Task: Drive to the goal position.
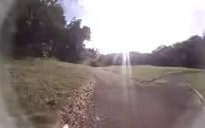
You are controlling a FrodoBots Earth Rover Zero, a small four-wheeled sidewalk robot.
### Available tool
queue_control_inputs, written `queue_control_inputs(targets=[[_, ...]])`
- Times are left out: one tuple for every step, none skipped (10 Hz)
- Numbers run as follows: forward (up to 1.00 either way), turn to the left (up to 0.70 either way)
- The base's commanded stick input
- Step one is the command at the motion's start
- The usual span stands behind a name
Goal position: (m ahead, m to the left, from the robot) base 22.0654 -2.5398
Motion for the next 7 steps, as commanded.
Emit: queue_control_inputs(targets=[[0.85, 0.00], [0.85, 0.00], [0.85, 0.00], [0.85, 0.00], [0.85, -0.02], [0.85, -0.05], [0.85, -0.25]])
